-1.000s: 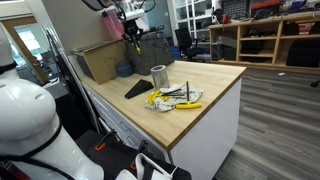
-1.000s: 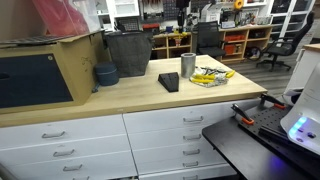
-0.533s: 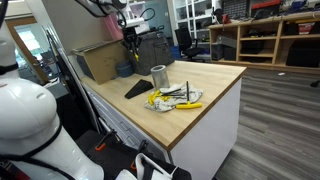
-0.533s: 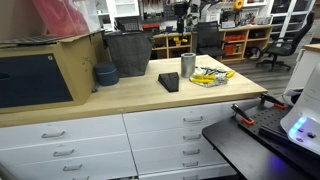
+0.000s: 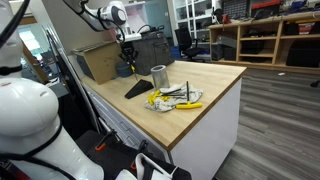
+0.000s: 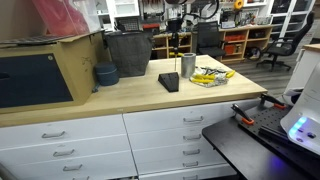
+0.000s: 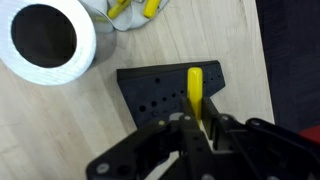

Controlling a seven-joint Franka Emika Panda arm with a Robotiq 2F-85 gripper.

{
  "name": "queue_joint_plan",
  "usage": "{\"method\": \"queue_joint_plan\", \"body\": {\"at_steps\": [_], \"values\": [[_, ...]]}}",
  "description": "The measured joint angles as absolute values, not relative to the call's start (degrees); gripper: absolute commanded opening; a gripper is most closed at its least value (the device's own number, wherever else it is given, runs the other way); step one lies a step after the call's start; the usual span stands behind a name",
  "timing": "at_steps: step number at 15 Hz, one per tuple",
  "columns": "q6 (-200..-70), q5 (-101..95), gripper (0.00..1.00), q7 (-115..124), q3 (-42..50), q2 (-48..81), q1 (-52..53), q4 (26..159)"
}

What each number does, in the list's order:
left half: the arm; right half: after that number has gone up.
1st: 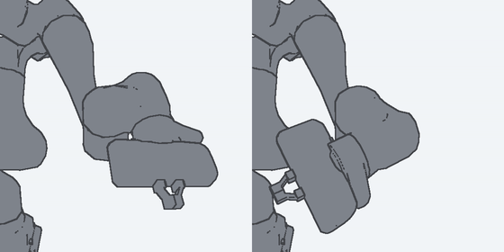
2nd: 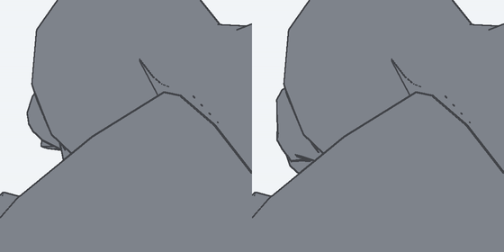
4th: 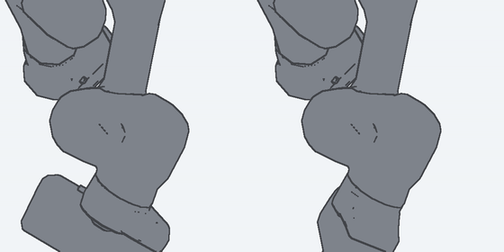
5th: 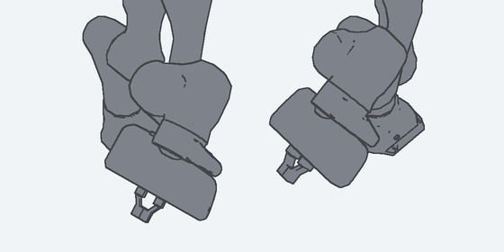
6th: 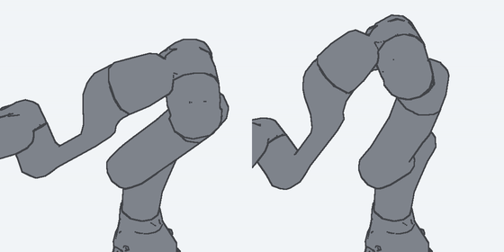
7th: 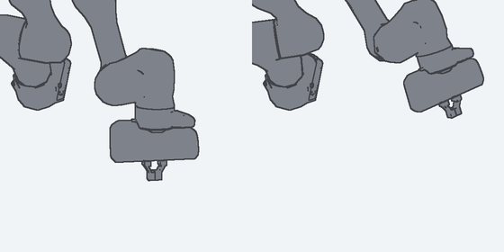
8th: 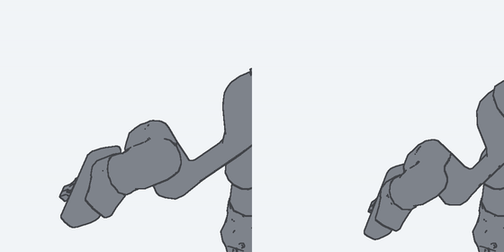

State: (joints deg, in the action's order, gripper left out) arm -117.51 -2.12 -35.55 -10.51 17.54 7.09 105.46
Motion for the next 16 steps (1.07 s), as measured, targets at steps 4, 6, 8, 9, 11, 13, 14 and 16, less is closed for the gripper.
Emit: {"method": "queue_joint_plan", "body": {"at_steps": [4,6,8,9,11,13,14,16], "values": [[-118.36,-2.12,0.15,-35.50,-10.76,18.72,7.16,105.91],[-118.37,-2.12,0.15,-35.50,-10.60,18.72,6.81,106.19],[-118.37,-2.12,0.15,-35.50,-10.60,18.71,6.59,106.22],[-118.37,-2.12,0.15,-35.50,-10.60,18.71,6.58,106.22],[-118.38,-2.12,0.15,-35.50,-10.61,18.71,6.59,106.22],[-118.38,-2.12,0.15,-35.50,-10.61,18.71,6.59,106.22],[-118.39,-2.12,0.15,-35.50,-10.61,18.71,6.59,106.22],[-118.39,-2.12,0.15,-35.50,-10.61,18.71,6.59,106.22]]}}
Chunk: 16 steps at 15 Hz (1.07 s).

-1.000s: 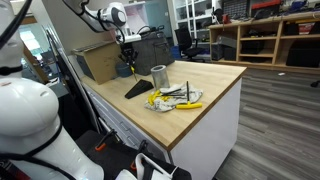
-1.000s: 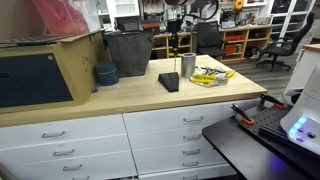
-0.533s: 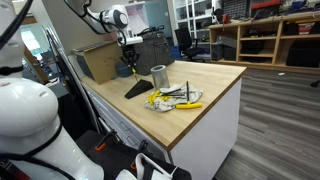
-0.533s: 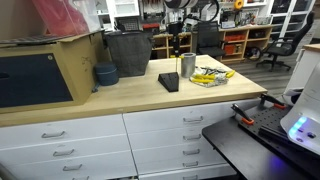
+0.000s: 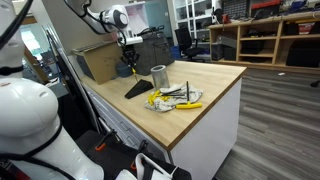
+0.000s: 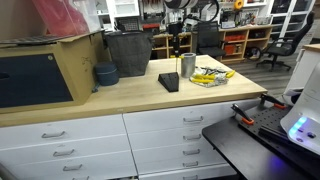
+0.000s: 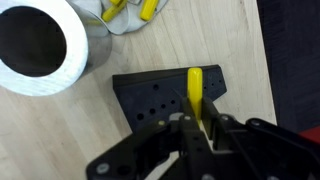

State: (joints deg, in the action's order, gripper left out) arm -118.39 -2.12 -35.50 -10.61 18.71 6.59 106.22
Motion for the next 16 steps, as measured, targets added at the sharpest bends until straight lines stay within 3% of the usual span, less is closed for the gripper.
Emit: {"method": "queue_joint_plan", "body": {"at_steps": [1,16], "values": [[-118.39,-2.12,0.04,-35.50,-10.61,18.71,6.59,106.22],[-118.40,-2.04,0.04,-35.56,-14.29,20.22,8.63,106.99]]}}
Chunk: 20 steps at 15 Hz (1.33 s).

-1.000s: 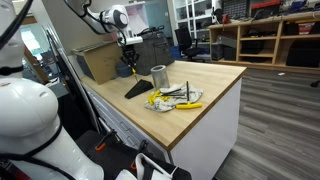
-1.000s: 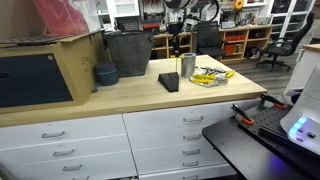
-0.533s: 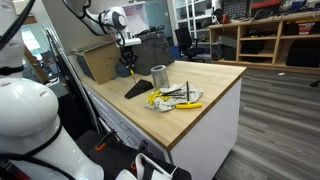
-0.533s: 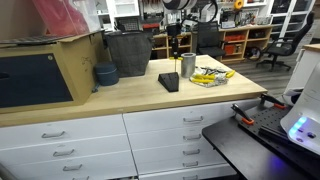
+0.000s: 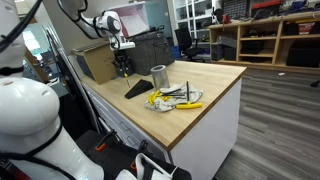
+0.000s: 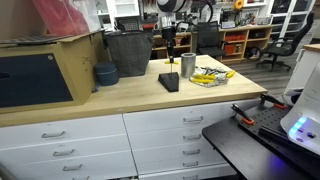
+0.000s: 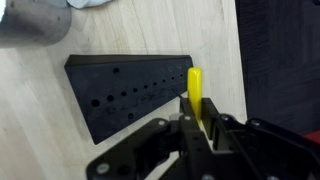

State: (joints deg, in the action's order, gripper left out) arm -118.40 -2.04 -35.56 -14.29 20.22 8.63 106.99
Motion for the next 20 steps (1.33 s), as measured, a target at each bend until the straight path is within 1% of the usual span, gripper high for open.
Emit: {"method": "queue_joint_plan", "body": {"at_steps": [20], "values": [[-117.70,-2.03,0.04,-42.63,-15.22,21.07,8.39,106.94]]}}
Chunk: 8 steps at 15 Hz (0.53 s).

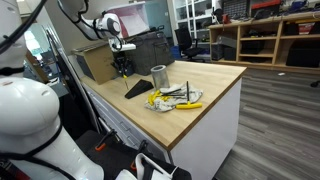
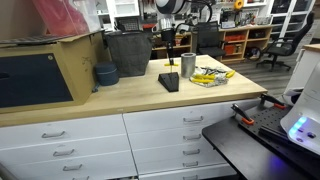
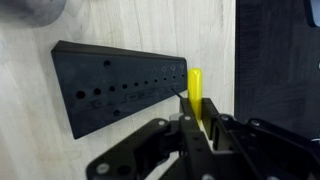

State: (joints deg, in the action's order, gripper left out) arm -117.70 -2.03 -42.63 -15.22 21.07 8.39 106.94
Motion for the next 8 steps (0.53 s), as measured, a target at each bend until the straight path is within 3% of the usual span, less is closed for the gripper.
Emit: {"method": "queue_joint_plan", "body": {"at_steps": [8], "values": [[-116.45,-2.00,0.04,-42.63,-15.25,21.49,8.58,106.79]]}}
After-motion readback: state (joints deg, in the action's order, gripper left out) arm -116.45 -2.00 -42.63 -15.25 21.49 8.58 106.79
